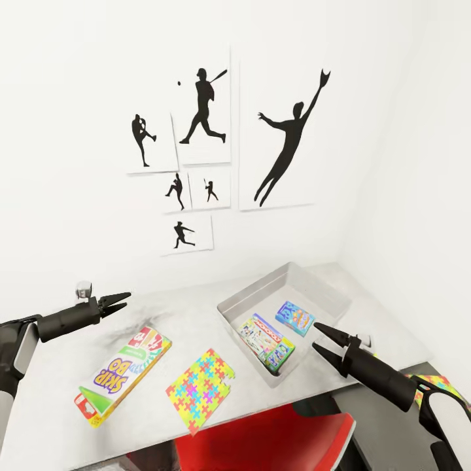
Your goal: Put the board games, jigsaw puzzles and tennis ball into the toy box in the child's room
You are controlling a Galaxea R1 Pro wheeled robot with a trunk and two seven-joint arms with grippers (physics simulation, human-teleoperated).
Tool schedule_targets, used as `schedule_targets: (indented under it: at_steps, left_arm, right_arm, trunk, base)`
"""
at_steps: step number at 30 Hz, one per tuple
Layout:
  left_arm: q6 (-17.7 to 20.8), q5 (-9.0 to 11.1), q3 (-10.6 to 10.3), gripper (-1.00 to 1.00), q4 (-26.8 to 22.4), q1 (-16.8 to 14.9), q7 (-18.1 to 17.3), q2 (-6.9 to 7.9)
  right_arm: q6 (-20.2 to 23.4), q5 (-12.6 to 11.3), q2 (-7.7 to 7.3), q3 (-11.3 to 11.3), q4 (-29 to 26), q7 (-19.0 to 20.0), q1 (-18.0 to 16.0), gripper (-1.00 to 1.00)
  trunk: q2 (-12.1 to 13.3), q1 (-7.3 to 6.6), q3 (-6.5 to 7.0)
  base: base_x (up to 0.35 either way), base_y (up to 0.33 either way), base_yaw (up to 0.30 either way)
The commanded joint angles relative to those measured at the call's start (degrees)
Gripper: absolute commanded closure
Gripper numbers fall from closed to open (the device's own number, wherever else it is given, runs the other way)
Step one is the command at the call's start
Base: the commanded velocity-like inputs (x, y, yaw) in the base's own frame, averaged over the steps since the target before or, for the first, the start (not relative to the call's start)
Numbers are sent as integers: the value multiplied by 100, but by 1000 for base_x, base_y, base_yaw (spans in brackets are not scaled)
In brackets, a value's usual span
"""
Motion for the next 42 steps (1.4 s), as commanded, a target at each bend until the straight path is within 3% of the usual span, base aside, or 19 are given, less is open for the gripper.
schedule_targets:
  at_steps: [1,19,42]
  left_arm:
    - [43,14,1,-100,2,-5,-8,-2]
    - [46,8,8,-100,2,-4,-163,14]
    - [128,14,18,-100,2,-5,-199,36]
  right_arm:
    - [22,61,4,-8,0,59,-5,-100]
    - [23,61,-27,-16,0,66,-4,-100]
    - [22,67,-21,-48,-3,66,-4,-100]
  trunk:
    - [-12,2,-7]
    - [-12,2,108]
    - [-12,2,117]
  base:
    - [-180,87,117]
    - [-72,36,171]
    - [0,0,11]
